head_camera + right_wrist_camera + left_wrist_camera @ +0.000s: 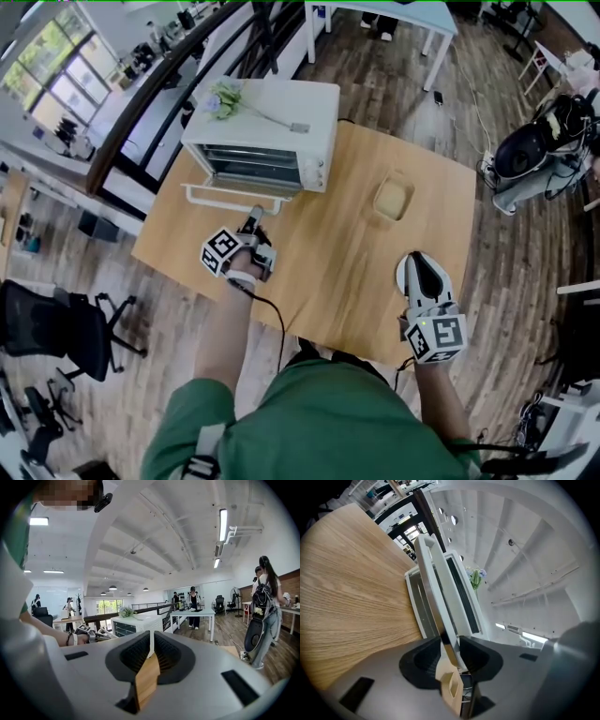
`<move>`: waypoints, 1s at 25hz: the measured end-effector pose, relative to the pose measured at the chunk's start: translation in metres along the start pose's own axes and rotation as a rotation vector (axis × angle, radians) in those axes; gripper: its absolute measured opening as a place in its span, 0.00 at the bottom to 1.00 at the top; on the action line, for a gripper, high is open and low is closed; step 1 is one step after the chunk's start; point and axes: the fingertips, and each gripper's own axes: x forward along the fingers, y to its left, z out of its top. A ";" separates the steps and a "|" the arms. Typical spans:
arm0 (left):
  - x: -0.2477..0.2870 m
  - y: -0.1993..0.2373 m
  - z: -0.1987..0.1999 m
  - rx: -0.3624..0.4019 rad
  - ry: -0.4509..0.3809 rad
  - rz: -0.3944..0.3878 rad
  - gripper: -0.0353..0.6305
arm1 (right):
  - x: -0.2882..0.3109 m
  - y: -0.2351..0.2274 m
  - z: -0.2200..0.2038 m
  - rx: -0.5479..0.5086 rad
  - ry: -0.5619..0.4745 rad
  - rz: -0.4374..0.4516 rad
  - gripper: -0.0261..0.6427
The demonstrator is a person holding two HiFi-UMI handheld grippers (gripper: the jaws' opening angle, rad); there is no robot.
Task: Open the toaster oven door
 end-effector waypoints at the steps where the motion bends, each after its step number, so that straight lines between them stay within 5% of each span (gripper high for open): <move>1: -0.006 0.007 -0.003 0.001 0.006 0.012 0.26 | -0.001 0.001 0.000 -0.001 0.001 -0.002 0.08; 7: -0.031 0.057 -0.027 -0.022 0.027 0.109 0.23 | -0.013 0.003 -0.002 -0.008 0.006 -0.009 0.08; 25: -0.028 0.122 -0.052 -0.026 0.081 0.229 0.23 | -0.021 0.013 -0.011 0.004 0.031 -0.013 0.08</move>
